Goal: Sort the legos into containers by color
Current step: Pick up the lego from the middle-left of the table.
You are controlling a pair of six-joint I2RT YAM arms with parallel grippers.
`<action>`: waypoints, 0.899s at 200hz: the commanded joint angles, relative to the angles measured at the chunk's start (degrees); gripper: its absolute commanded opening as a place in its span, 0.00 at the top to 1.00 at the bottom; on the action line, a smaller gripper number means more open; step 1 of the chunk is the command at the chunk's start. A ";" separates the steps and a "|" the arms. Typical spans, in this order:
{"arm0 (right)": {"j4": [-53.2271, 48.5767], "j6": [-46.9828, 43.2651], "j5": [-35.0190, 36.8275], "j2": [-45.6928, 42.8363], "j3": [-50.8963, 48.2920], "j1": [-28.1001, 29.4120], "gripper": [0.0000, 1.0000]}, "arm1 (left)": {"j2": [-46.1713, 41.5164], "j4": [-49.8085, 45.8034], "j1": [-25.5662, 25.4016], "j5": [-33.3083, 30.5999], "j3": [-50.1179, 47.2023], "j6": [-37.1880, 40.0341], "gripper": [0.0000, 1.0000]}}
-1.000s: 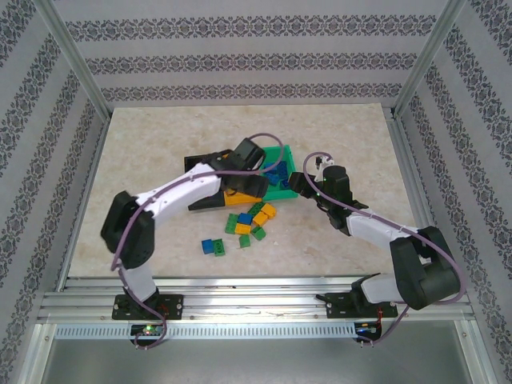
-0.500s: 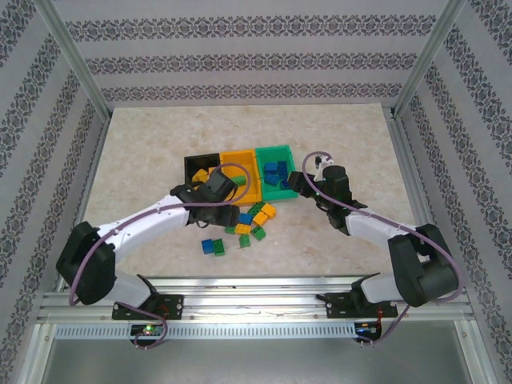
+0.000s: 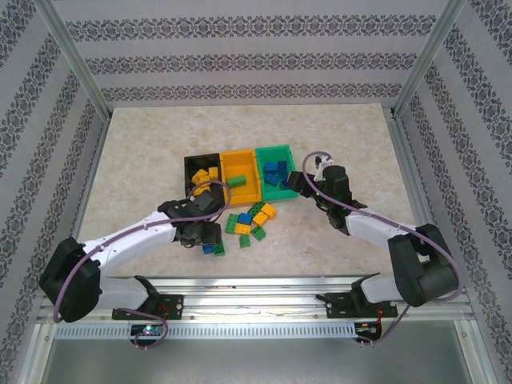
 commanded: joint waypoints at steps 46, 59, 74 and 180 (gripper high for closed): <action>1.38 0.46 -0.56 0.45 -0.27 -0.39 0.41 | 5.43 -0.11 -0.48 3.98 -0.13 -2.48 0.41; 1.31 0.45 -0.57 0.31 -0.26 -0.38 0.41 | 6.09 -0.17 -0.48 3.82 0.21 -2.27 0.46; 1.29 0.30 -0.58 0.22 -0.27 -0.40 0.41 | 6.05 -0.61 -0.48 3.38 0.60 -2.19 0.56; 1.39 0.45 -0.72 0.56 -0.26 -0.41 0.41 | 4.39 -2.40 -0.43 -1.53 8.36 1.60 0.75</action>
